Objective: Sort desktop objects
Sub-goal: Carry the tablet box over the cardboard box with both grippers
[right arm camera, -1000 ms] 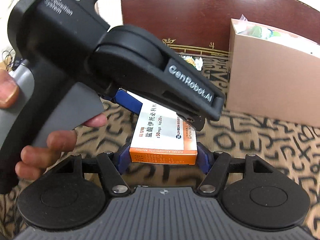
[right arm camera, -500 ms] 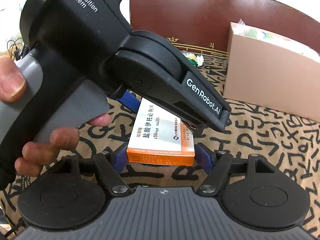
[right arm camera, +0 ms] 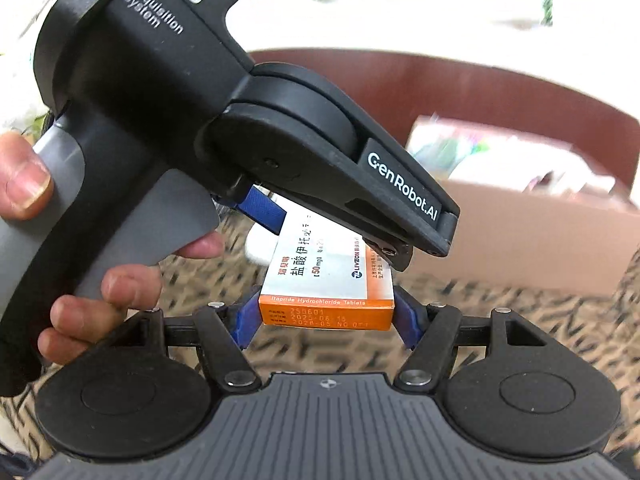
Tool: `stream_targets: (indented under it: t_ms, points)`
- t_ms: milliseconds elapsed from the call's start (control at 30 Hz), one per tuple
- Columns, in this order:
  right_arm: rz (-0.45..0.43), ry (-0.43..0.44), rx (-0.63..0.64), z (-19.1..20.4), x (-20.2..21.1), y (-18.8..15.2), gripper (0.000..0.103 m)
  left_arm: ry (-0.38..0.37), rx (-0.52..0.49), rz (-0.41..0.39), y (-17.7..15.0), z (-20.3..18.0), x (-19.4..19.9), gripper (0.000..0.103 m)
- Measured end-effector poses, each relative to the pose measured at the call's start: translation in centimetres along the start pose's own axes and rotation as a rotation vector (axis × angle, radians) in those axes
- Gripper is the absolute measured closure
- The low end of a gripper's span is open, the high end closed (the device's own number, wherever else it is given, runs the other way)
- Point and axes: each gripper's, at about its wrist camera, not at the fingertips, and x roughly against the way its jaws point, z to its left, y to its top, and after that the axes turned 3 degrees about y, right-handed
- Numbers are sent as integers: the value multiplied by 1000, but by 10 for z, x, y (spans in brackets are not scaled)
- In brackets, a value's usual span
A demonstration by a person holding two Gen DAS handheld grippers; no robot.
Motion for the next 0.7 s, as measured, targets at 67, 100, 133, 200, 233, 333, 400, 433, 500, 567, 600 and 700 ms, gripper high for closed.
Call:
stream_targets:
  t_ms: [67,100,133,200,233,333,400,433,500,567,600,700]
  points:
    - [-38,-25,2,-11,5,12,32,-19,-21,-32,18,-12,1,15]
    - [-52,-37,4,-17,7,17,32,-26,-35,-49,27,-19,2,15]
    - [-67,-50,4,-24,8,23,32,-31,-50,-69,35,-26,2,15]
    - [-99,-75,6,-38,9,32,32,-41,-76,-98,53,-40,-3,15]
    - [-111,-87,7,-46,8,37,32,-48,-84,-108,60,-46,-7,15]
    - [-135,-122,5,-69,3,47,32,-72,-98,-117,84,-65,-23,15]
    - [-142,-143,-2,-86,-2,52,32,-88,-112,-118,96,-76,-35,15]
    - [-140,-152,-3,-94,-5,54,32,-98,-115,-119,102,-81,-42,15]
    - [-142,-170,-7,-111,-11,58,32,-120,-120,-121,113,-89,-56,15]
    - [-140,-190,-2,-126,-18,61,32,-139,-115,-116,123,-95,-71,15]
    - [-138,-196,2,-133,-23,62,32,-148,-113,-113,127,-97,-78,15]
    - [-129,-213,18,-155,-40,65,32,-175,-88,-87,138,-101,-102,15]
